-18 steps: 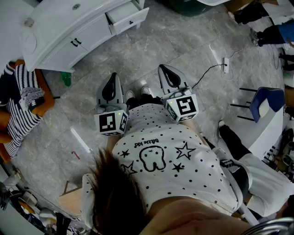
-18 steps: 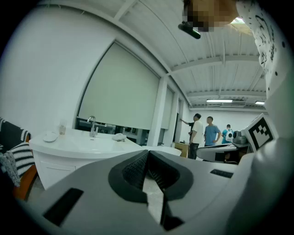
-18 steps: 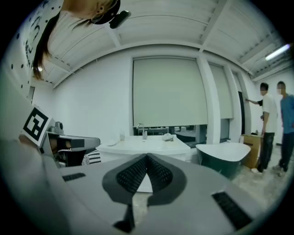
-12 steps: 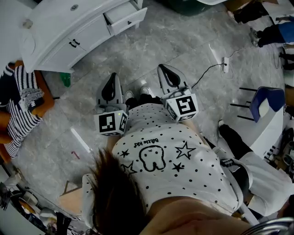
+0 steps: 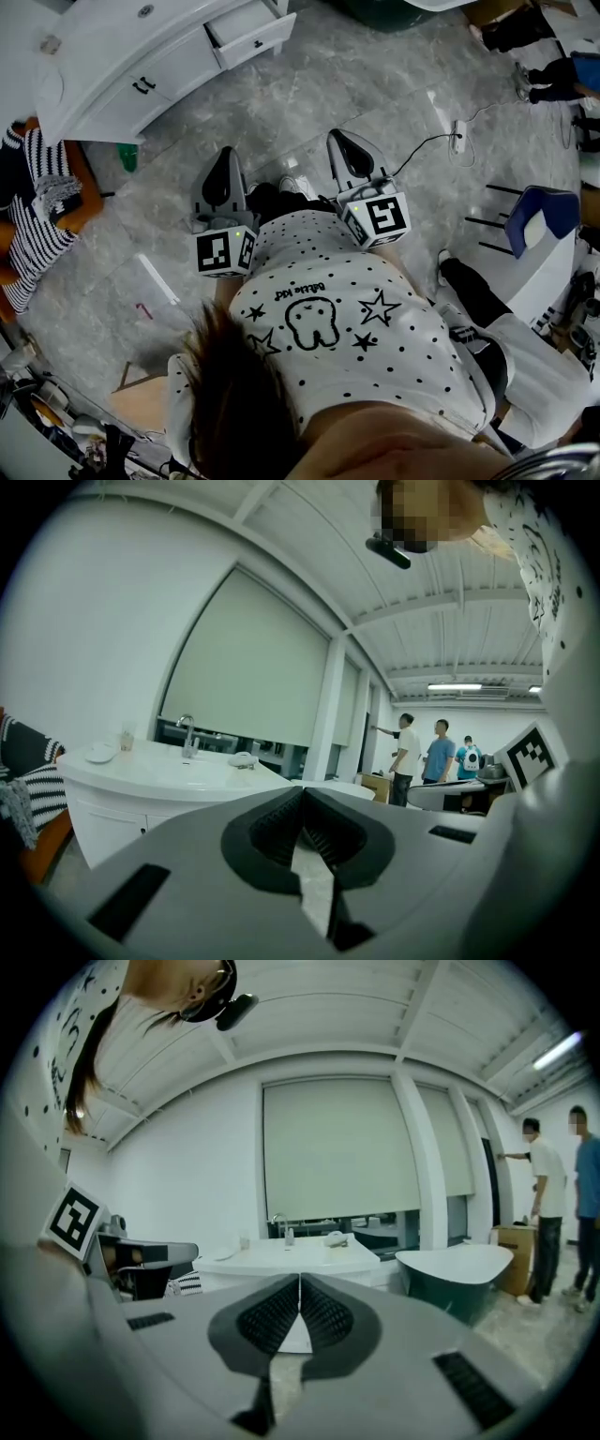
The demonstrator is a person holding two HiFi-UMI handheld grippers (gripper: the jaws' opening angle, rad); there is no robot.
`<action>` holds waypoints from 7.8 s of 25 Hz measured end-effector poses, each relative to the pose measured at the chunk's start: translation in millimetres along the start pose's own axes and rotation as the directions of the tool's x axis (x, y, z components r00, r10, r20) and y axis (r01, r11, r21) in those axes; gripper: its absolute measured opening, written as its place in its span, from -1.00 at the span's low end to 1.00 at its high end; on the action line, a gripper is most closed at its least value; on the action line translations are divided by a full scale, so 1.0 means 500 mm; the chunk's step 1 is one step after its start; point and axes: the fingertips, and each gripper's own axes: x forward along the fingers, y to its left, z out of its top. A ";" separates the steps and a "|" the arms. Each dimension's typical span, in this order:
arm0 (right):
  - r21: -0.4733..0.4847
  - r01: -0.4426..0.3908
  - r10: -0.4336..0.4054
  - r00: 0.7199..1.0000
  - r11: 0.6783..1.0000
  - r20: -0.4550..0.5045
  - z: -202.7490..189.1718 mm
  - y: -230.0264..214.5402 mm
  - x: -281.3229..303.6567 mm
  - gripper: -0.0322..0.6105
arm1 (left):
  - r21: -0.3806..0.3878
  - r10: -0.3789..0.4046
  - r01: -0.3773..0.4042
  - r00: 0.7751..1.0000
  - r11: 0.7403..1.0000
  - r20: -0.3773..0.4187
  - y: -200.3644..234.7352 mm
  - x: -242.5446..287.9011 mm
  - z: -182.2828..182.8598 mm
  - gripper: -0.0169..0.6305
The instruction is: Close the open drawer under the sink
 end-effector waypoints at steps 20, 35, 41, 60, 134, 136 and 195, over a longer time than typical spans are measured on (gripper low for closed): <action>0.015 0.045 -0.044 0.998 0.999 -0.050 0.055 -0.197 0.312 -0.86 | -0.010 0.016 -0.016 1.000 1.000 -0.011 0.147 0.358 0.048 -0.92; 0.008 -0.019 0.020 0.995 1.000 -0.101 0.097 -0.286 0.539 -0.86 | -0.050 0.113 -0.116 0.992 0.992 -0.055 0.250 0.516 0.055 -0.92; -0.005 -0.118 0.116 0.988 0.993 -0.105 0.122 -0.364 0.616 -0.86 | -0.058 0.227 -0.228 0.974 0.972 -0.030 0.248 0.587 0.068 -0.92; -0.042 -0.280 0.269 0.947 0.959 -0.173 0.140 -0.469 0.785 -0.86 | -0.073 0.397 -0.403 0.914 0.912 -0.083 0.265 0.711 0.046 -0.92; 0.098 -0.186 0.209 0.796 0.978 -0.569 -0.312 -0.495 0.827 -0.86 | -0.080 0.276 -0.357 0.829 0.931 -0.486 0.541 1.185 -0.809 -0.57; 0.098 -0.193 0.214 0.795 0.976 -0.567 -0.312 -0.489 0.826 -0.86 | -0.085 0.277 -0.358 0.833 0.930 -0.479 0.539 1.182 -0.809 -0.56; -0.054 -0.308 0.308 0.951 0.950 -0.016 0.238 -0.464 0.750 -0.86 | 0.004 0.295 -0.299 0.944 0.954 0.150 0.158 0.768 0.176 -0.93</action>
